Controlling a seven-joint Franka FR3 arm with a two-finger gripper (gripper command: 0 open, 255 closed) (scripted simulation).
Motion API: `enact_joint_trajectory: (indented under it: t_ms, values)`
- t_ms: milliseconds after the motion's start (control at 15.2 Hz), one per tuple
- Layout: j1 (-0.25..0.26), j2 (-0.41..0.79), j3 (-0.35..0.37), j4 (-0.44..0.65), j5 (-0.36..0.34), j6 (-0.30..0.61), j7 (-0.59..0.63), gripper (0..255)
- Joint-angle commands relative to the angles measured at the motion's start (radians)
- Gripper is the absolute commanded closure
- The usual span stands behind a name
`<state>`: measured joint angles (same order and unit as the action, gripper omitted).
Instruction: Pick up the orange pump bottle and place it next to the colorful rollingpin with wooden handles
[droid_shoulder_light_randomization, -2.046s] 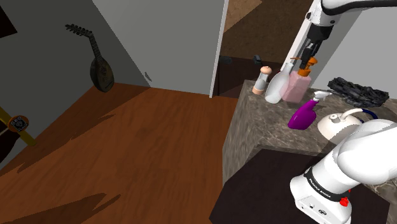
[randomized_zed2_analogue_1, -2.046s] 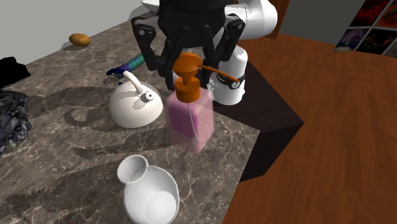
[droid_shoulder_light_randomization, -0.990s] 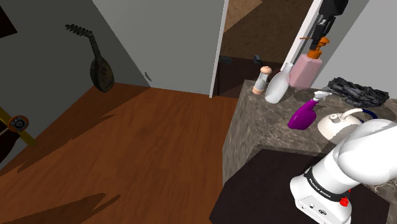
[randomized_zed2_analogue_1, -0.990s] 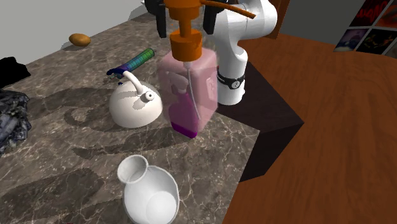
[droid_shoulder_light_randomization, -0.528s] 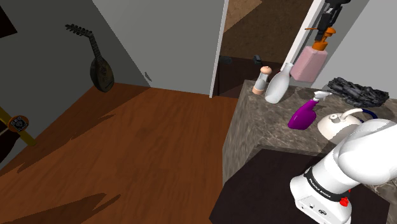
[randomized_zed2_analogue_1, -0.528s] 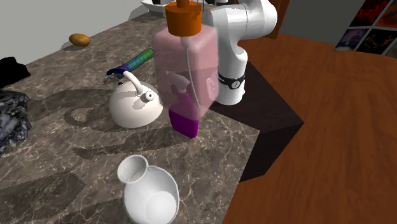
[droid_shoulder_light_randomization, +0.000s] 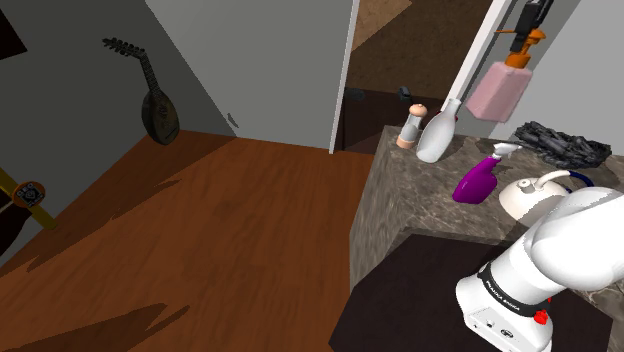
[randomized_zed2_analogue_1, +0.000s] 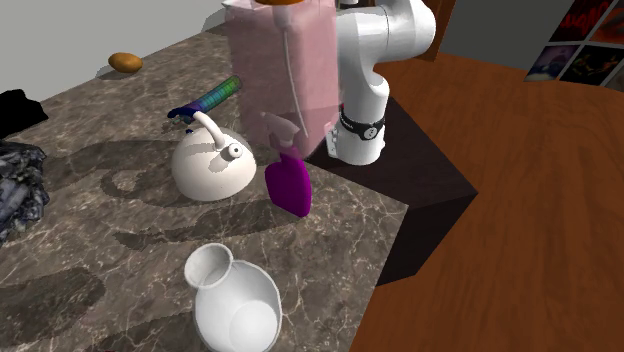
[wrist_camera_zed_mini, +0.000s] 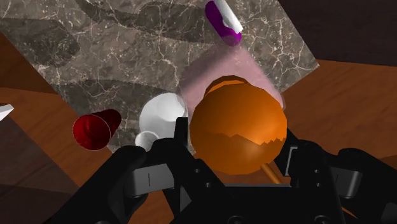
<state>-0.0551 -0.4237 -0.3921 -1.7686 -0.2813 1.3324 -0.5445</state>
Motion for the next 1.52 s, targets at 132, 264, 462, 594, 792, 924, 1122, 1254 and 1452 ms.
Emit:
enact_joint_trajectory:
  t_ms: [132,264,462,594,792,924,1122,1254,1452]
  values:
    - [-0.029,-0.112,-0.006,-0.072,-0.046,-0.027,-0.034,255]
    - [-0.045,-0.169,-0.012,-0.107,-0.071,-0.042,-0.057,255]
    - [-0.072,-0.248,-0.024,-0.148,-0.109,-0.068,-0.095,255]
    - [-0.089,-0.298,-0.033,-0.17,-0.136,-0.087,-0.124,255]
    - [-0.115,-0.368,-0.049,-0.194,-0.177,-0.117,-0.172,255]
    - [-0.133,-0.411,-0.062,-0.205,-0.206,-0.138,-0.208,255]
    - [-0.157,-0.47,-0.084,-0.213,-0.252,-0.17,-0.265,255]
    - [-0.173,-0.505,-0.1,-0.213,-0.283,-0.19,-0.306,255]
    - [-0.195,-0.552,-0.126,-0.204,-0.333,-0.22,-0.372,255]
